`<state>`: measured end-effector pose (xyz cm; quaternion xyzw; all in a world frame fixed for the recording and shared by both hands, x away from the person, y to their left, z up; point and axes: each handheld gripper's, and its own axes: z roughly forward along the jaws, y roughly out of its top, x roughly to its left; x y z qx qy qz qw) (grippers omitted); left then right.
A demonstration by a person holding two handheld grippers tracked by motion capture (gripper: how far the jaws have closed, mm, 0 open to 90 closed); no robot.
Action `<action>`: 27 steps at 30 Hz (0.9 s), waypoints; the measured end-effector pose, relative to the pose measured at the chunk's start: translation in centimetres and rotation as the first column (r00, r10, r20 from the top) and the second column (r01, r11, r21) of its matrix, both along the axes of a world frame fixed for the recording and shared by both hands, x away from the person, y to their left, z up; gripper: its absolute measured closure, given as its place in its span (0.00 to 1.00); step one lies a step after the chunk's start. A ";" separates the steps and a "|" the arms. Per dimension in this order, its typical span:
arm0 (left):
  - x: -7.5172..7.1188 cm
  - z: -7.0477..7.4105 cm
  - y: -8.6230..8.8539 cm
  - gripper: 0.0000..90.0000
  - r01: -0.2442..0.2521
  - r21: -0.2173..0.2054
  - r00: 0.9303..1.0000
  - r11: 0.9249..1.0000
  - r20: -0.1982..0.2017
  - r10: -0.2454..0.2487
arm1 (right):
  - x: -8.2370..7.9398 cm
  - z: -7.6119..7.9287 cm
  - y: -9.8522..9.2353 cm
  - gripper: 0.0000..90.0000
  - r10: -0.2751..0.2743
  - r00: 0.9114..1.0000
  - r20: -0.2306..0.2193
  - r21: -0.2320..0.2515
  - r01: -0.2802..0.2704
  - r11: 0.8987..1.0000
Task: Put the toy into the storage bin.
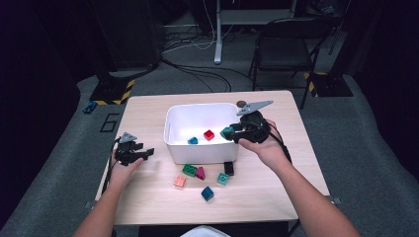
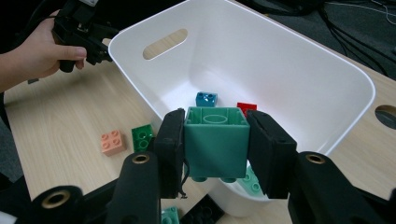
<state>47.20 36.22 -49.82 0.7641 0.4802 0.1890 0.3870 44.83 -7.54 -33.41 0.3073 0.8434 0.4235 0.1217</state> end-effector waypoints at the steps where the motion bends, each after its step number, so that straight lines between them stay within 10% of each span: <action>1: 0.0 0.0 0.0 0.42 0.000 -0.001 1.000 1.000 -0.001 0.000 | 0.2 0.0 0.2 0.65 0.003 1.000 0.002 -0.002 -0.003 1.000; 27: 0.1 0.0 0.2 0.36 -0.023 -0.007 1.000 1.000 0.010 0.023 | 4.4 -1.0 4.5 0.65 0.009 1.000 0.009 -0.036 -0.008 0.999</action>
